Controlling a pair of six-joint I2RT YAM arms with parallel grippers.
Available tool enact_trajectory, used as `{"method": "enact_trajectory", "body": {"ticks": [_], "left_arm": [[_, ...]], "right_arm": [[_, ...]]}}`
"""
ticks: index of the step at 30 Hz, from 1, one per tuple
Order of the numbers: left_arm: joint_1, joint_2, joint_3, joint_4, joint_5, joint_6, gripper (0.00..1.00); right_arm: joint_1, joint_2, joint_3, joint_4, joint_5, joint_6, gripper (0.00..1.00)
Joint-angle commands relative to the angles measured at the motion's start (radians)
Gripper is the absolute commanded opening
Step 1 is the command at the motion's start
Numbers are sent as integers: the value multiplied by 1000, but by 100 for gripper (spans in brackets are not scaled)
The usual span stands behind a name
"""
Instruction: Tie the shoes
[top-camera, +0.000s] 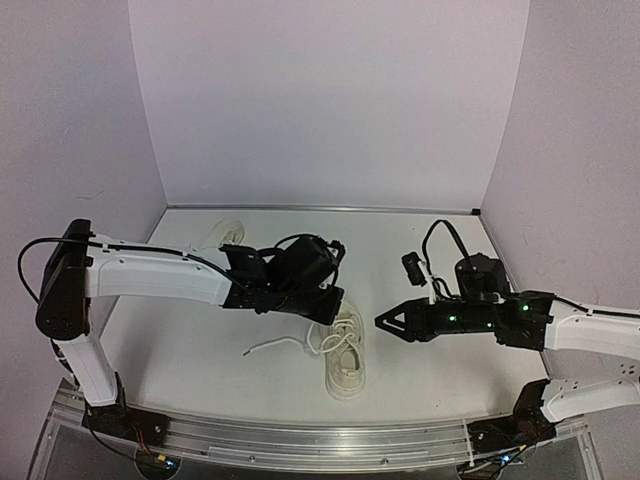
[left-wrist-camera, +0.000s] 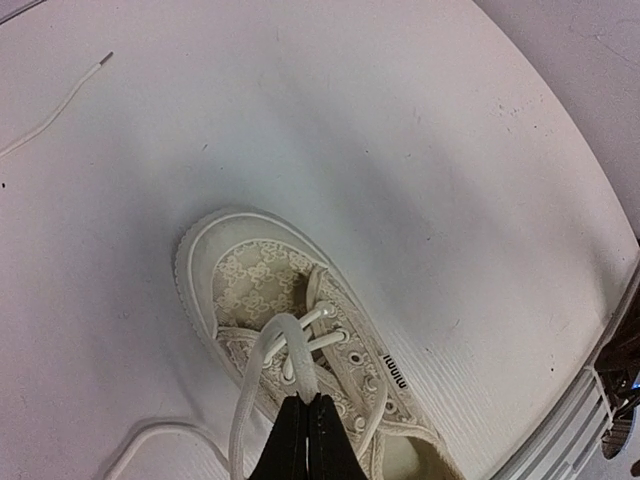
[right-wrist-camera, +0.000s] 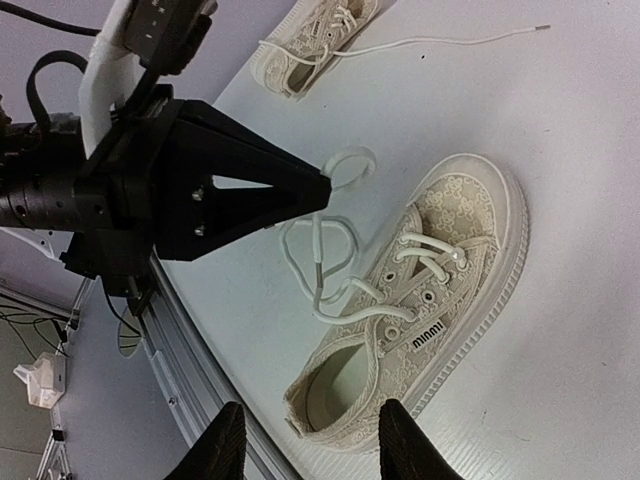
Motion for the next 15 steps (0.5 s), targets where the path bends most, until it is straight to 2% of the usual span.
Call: {"method": "enact_trajectory", "body": {"ticks": [1, 15], "left_arm": [[-1, 27, 49, 36, 21, 20, 0], [-2, 51, -72, 114, 74, -13, 0]], "right_arm": [[3, -24, -11, 18, 21, 12, 43], [3, -32, -21, 11, 31, 3, 45]]}}
